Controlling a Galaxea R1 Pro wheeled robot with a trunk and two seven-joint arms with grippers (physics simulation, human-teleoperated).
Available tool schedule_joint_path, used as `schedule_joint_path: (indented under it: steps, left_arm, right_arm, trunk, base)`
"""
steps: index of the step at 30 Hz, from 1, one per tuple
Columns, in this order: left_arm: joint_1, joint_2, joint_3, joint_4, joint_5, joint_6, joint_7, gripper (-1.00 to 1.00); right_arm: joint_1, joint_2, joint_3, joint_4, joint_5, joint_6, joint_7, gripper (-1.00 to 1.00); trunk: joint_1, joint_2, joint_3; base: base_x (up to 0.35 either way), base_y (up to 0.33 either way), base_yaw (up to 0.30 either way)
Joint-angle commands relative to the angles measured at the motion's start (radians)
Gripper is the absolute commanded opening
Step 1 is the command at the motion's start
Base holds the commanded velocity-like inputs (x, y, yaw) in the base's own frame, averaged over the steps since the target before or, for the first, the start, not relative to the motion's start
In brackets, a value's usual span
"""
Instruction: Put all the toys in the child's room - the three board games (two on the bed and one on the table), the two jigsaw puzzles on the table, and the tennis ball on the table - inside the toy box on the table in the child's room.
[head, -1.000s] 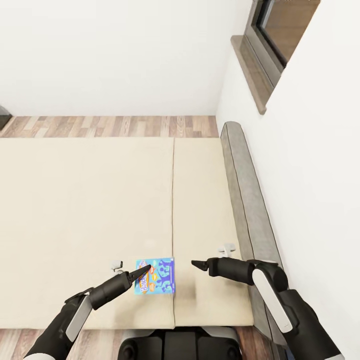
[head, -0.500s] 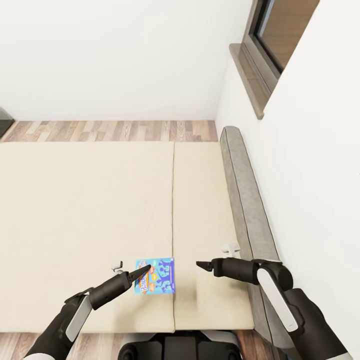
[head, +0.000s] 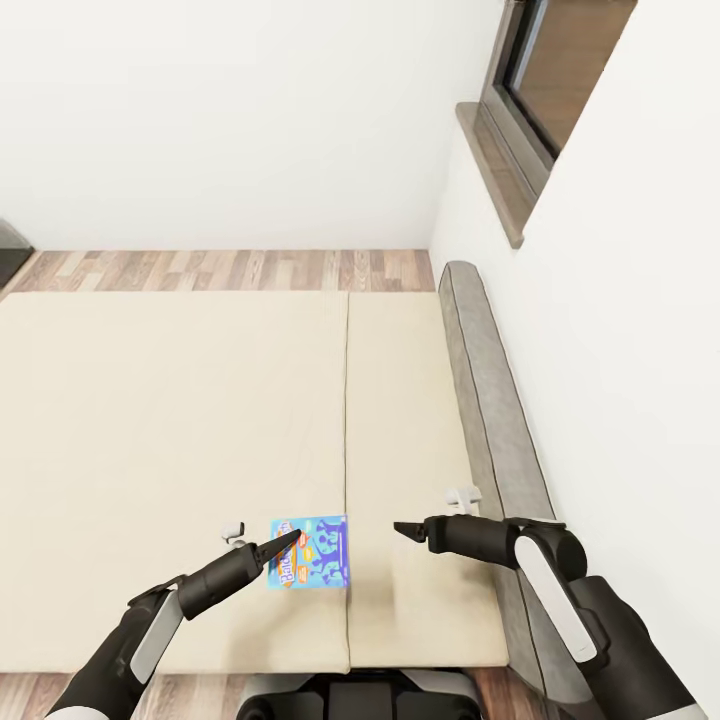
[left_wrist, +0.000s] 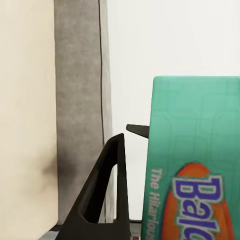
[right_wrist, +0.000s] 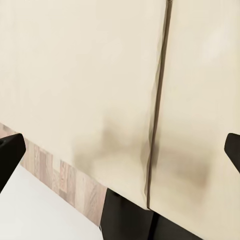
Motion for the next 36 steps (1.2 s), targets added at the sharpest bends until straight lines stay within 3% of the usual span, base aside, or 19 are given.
schedule_joint_path:
  steps: [1, 36]
  left_arm:
    - [0.000, 0.000, 0.000, 0.000, 0.003, 0.009, -0.001, -1.00]
    - [0.000, -0.001, 0.001, -0.001, 0.006, 0.011, -0.008, -1.00]
  right_arm:
    - [-0.001, 0.000, 0.001, 0.000, 0.006, 0.003, 0.006, 1.00]
    - [-0.001, 0.007, 0.005, 0.008, 0.008, 0.001, 0.003, 1.00]
  trunk:
    - [0.001, -0.001, 0.001]
    - [0.001, -0.001, 0.058]
  base:
    - [0.000, 0.000, 0.000]
    - [0.000, 0.000, 0.000]
